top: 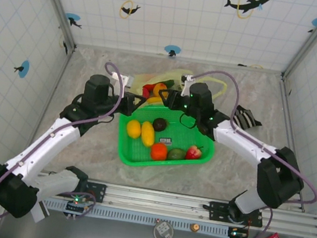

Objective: Place the fake fruits into the plastic bag and tie a complex knot

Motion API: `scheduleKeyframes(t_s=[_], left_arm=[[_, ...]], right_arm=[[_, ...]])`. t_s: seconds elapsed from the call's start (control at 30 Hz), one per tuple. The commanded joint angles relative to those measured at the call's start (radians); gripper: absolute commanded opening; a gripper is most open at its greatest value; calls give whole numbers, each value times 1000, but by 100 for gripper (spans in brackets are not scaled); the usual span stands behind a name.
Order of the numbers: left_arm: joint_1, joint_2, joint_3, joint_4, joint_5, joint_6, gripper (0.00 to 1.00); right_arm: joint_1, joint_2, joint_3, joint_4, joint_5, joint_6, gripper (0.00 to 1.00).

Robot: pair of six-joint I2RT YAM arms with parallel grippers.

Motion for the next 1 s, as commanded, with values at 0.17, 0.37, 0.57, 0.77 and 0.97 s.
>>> scheduleKeyframes(t_s=[0.17, 0.37, 0.57, 0.77, 0.97], left_arm=[[-4, -9, -4, -7, -4, 20, 0], [-4, -2, -3, -8, -16, 24, 0], [-4, -1, -1, -7, -19, 26, 0], [-4, -4, -8, -8, -22, 29, 0], [-4, -7, -8, -8, -23, 29, 0]], right_arm=[[94, -69, -49, -214, -73, -209, 60], [201, 14, 8, -342, 5, -209, 62], [252, 166, 125, -479, 89, -142, 63], [267, 255, 169, -497, 107, -97, 65], [267, 328, 207, -493, 100, -68, 66]])
